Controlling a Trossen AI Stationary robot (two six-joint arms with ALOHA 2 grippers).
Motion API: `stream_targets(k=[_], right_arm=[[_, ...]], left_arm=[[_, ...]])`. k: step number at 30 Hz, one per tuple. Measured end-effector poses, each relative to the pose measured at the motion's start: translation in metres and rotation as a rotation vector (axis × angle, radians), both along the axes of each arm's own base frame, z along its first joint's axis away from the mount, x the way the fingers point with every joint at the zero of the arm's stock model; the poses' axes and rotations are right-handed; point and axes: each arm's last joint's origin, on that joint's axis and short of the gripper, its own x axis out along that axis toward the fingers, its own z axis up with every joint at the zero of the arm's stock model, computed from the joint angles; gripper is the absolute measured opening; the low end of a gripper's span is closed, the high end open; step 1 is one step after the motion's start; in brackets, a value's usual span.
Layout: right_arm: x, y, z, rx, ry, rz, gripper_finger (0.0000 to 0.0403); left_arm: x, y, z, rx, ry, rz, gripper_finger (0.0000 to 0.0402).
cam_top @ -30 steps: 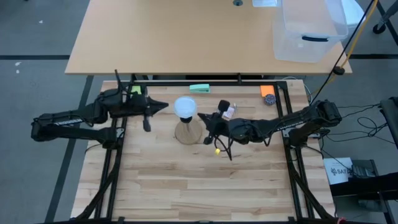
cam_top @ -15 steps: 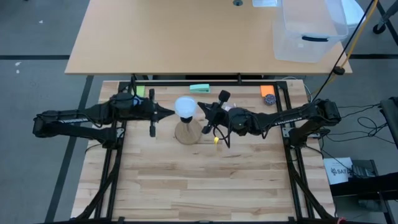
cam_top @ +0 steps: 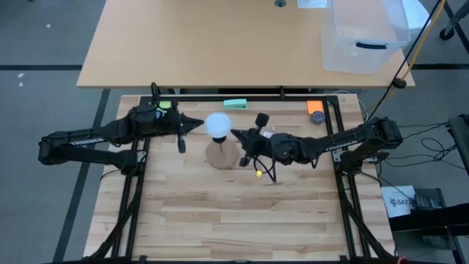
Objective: Screw lightbulb
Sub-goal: Insert the lightbulb into the lamp socket
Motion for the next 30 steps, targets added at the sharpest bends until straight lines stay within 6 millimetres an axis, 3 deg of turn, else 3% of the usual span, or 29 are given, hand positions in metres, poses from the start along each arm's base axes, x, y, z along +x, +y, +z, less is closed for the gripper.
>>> stream_targets(k=[8,14,22,30], right_arm=[[-0.001,0.017,-0.002,0.008,0.007,0.074,0.0000],[-0.003,0.023,-0.008,0.034,0.058,0.062,0.0000],[-0.002,0.004,-0.005,-0.019,0.052,-0.120,0.0000],[-0.001,-0.011,0.001,-0.043,0.010,-0.142,0.0000]], left_arm=[[0.012,0.008,-0.012,-0.023,0.061,0.009,0.0000],[0.007,0.007,-0.007,0.007,0.044,0.001,0.0000],[-0.015,-0.002,0.013,0.047,-0.083,-0.092,0.0000],[-0.008,-0.007,0.009,0.010,-0.058,-0.184,0.0000]])
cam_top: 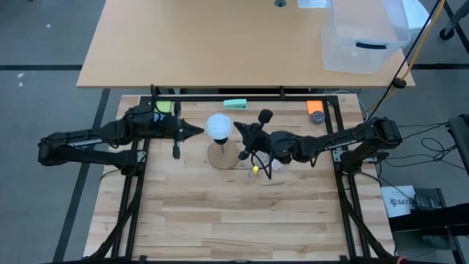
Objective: Screw lightbulb
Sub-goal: Insert the lightbulb into the lamp socket, then return to Home Position
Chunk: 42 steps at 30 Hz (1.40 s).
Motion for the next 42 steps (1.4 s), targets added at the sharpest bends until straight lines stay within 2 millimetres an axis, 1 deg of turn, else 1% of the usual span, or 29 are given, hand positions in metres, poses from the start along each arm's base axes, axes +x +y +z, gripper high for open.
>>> stream_targets(k=[2,8,12,18,21,24,26,28,34,38,42], right_arm=[[0.001,0.001,0.001,0.003,-0.007,0.038,0.0000],[0.000,0.003,0.001,0.009,-0.008,0.044,0.0000],[0.000,0.006,0.000,0.004,0.003,0.049,0.0000],[-0.001,0.008,-0.001,0.001,0.022,0.059,0.0000],[-0.001,0.013,-0.001,0.001,0.023,0.084,0.0000],[0.000,0.021,-0.002,-0.001,0.027,0.154,0.0000],[0.001,0.024,-0.004,-0.004,0.041,0.182,0.0000],[0.000,0.027,-0.002,-0.001,0.029,0.197,0.0000],[-0.002,0.039,-0.004,0.013,0.035,0.226,0.0000],[-0.005,0.056,-0.005,0.005,0.045,0.241,0.0000],[-0.009,0.071,0.003,-0.037,-0.001,0.282,0.0000]], left_arm=[[0.004,0.001,-0.002,0.000,0.008,0.008,0.0000],[0.013,0.003,-0.007,0.001,0.027,0.023,0.0000],[0.015,0.006,-0.008,0.008,0.035,0.075,0.0000],[0.017,0.007,-0.008,0.008,0.026,0.101,0.0000],[0.018,0.009,-0.009,0.008,0.034,0.155,0.0000],[0.019,0.010,-0.010,0.002,0.038,0.187,0.0000],[0.021,0.011,-0.014,-0.006,0.067,0.209,0.0000],[0.023,0.012,-0.018,-0.010,0.090,0.226,0.0000],[0.025,0.014,-0.019,-0.026,0.092,0.252,0.0000],[0.011,0.008,-0.006,0.004,0.023,0.223,0.0000],[-0.013,0.002,0.005,0.037,-0.011,0.204,0.0000]])
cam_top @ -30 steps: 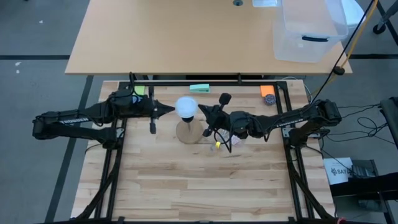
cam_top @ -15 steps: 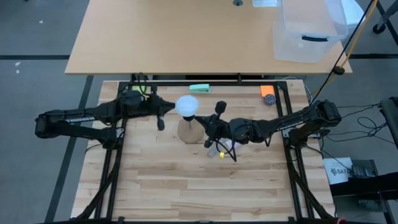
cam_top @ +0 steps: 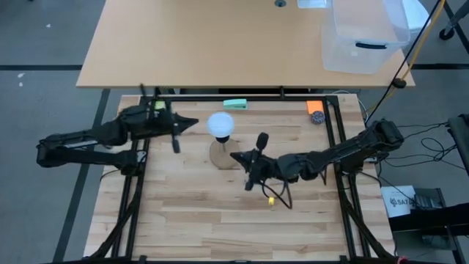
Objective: Screw lightbulb
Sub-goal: Return to Home Position
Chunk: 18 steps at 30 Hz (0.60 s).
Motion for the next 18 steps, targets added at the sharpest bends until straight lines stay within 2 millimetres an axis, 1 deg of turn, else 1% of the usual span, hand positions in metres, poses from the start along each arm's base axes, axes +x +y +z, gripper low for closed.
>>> stream_targets(k=[3,4,7,10,14,18], right_arm=[[-0.003,0.001,0.005,0.001,-0.017,0.008,0.0000],[-0.003,0.000,0.005,0.009,-0.022,0.006,0.0000],[-0.004,-0.005,-0.003,0.035,-0.022,0.033,0.0000],[-0.010,-0.010,-0.013,0.089,-0.064,0.117,0.0000],[-0.025,-0.015,-0.028,0.138,-0.142,0.142,0.0000],[-0.053,-0.022,-0.047,0.201,-0.216,0.172,0.0000]], left_arm=[[-0.019,-0.004,0.005,0.005,-0.026,-0.012,0.0000],[-0.024,-0.006,0.004,0.005,-0.039,-0.039,0.0000],[-0.039,-0.012,-0.004,0.002,-0.070,-0.124,0.0000],[-0.054,-0.016,-0.016,0.001,-0.100,-0.136,0.0000],[-0.068,-0.019,-0.036,-0.023,-0.170,-0.141,0.0000],[-0.074,-0.020,-0.060,-0.031,-0.179,-0.150,0.0000]])
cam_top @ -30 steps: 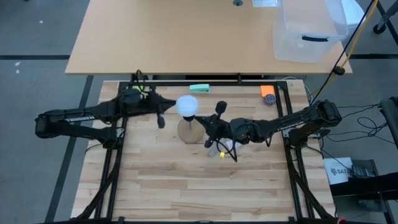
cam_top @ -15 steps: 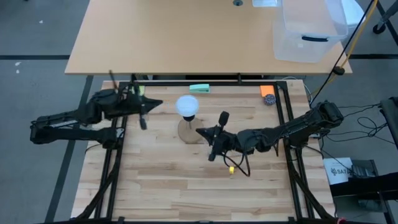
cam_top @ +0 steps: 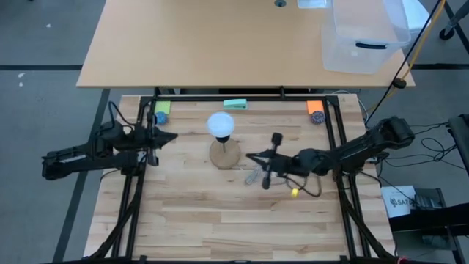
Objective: Screw lightbulb
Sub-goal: Return to Home Position
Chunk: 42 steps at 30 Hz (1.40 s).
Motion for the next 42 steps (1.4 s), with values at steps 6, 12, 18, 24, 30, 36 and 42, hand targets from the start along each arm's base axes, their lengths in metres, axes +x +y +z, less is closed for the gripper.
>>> stream_targets(k=[6,12,18,24,30,36,42], right_arm=[[-0.050,-0.013,-0.031,0.079,-0.055,0.080,0.0000],[-0.095,-0.024,-0.054,0.105,-0.058,0.114,0.0000],[-0.136,-0.035,-0.069,0.153,-0.107,0.101,0.0000],[-0.150,-0.041,-0.081,0.196,0.021,0.039,0.0000],[-0.160,-0.044,-0.084,0.175,0.088,0.028,0.0000],[-0.167,-0.048,-0.088,0.186,0.140,0.075,0.0000],[-0.171,-0.052,-0.090,0.192,0.160,0.141,0.0000]], left_arm=[[0.000,0.000,-0.020,0.003,-0.008,0.000,0.0000],[0.001,0.000,-0.022,0.006,-0.006,0.000,0.0000],[0.001,0.000,-0.024,0.028,0.013,0.003,0.0000],[0.001,0.001,-0.028,0.038,0.063,0.037,0.0000],[0.000,0.003,-0.036,0.027,0.145,0.090,0.0000],[0.001,0.002,-0.039,-0.001,0.156,0.074,0.0000],[0.003,0.002,-0.049,-0.020,0.174,0.041,0.0000]])
